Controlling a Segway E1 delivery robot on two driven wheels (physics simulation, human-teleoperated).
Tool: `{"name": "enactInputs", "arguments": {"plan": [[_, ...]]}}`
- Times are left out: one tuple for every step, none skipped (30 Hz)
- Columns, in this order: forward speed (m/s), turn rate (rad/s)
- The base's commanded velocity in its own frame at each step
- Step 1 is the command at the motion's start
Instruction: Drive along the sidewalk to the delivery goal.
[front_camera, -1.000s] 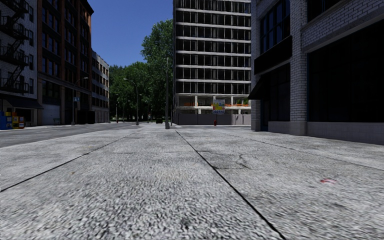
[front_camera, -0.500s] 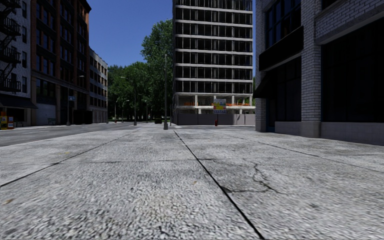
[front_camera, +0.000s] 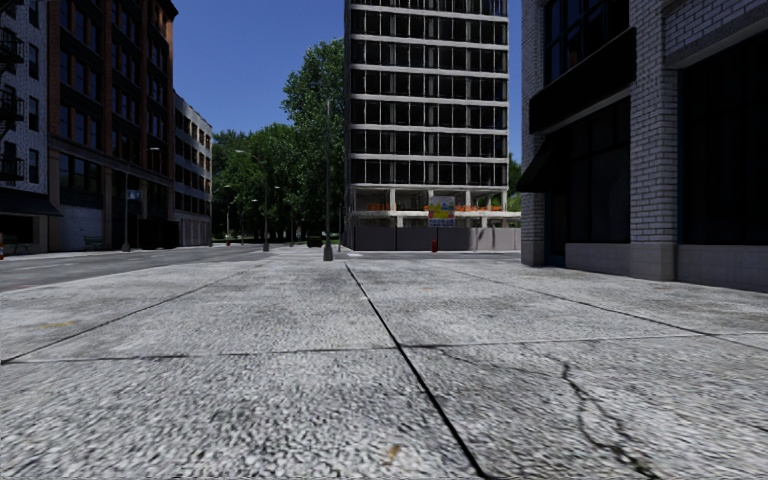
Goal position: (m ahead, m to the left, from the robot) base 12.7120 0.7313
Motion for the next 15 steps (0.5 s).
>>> {"name": "enactInputs", "arguments": {"plan": [[2.0,0.15],[2.0,0.15],[2.0,0.19],[2.0,0.2],[2.0,0.21],[2.0,0.21],[2.0,0.21],[2.0,0.21],[2.0,0.21],[2.0,0.21],[2.0,0.1],[2.0,0.03],[2.0,0.01],[2.0,0.01],[2.0,0.02]]}}
